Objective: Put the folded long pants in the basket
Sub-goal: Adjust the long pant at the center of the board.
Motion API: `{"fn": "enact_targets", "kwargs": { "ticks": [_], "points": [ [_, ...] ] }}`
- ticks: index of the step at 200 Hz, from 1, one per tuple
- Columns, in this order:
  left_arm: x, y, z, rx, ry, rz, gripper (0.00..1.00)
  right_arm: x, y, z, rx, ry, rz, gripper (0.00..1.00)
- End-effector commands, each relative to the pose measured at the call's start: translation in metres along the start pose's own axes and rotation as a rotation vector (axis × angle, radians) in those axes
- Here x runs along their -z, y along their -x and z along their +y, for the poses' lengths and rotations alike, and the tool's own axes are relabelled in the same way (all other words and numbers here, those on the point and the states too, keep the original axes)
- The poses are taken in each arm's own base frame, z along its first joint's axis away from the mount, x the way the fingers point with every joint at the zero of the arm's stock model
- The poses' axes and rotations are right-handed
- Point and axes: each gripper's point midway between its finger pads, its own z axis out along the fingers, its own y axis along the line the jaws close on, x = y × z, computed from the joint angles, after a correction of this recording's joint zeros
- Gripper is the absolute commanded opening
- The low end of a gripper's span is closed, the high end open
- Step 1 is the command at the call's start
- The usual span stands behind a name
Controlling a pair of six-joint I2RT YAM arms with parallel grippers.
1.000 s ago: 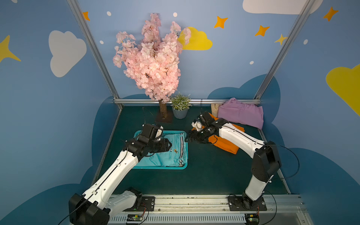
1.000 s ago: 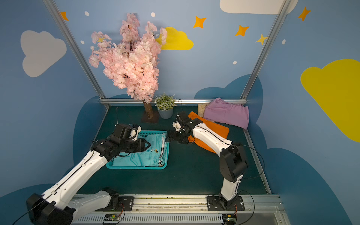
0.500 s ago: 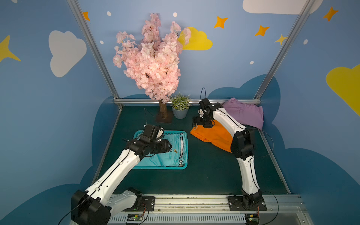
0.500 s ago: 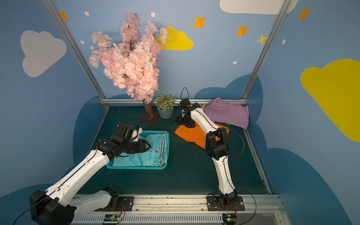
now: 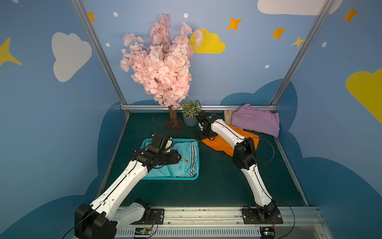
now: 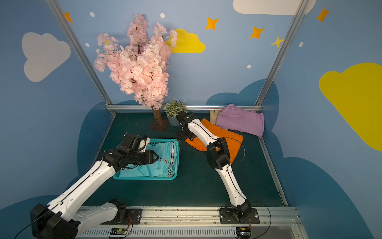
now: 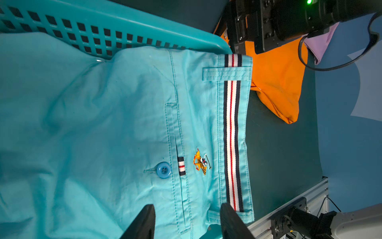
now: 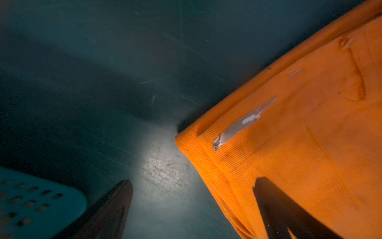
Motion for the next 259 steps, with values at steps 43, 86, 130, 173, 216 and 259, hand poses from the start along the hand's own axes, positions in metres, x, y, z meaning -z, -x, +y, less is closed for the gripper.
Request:
{"fn": "enact_targets", "kwargs": {
  "ticks": [43, 86, 130, 173, 216, 259],
  "points": [
    [0.002, -0.005, 0.005, -0.001, 0.010, 0.002, 0.54, -0.055, -0.016, -0.014, 0.042, -0.116, 0.082, 0.91],
    [0.003, -0.007, 0.008, -0.004, 0.023, 0.003, 0.54, -0.068, -0.021, -0.024, -0.014, -0.088, 0.118, 0.65],
    [0.005, -0.010, 0.005, 0.008, 0.008, 0.008, 0.54, -0.076, -0.021, -0.017, -0.027, -0.003, 0.131, 0.26],
    [0.008, -0.011, 0.005, 0.013, 0.001, 0.005, 0.54, -0.048, -0.006, 0.008, -0.055, 0.196, 0.096, 0.00],
    [0.008, -0.010, -0.003, 0.025, -0.042, 0.008, 0.55, 0.044, 0.025, 0.037, -0.096, 0.487, -0.056, 0.00],
    [0.009, -0.009, -0.023, 0.038, -0.149, 0.015, 0.55, 0.192, 0.053, 0.042, -0.192, 0.840, -0.299, 0.00]
  ]
}}
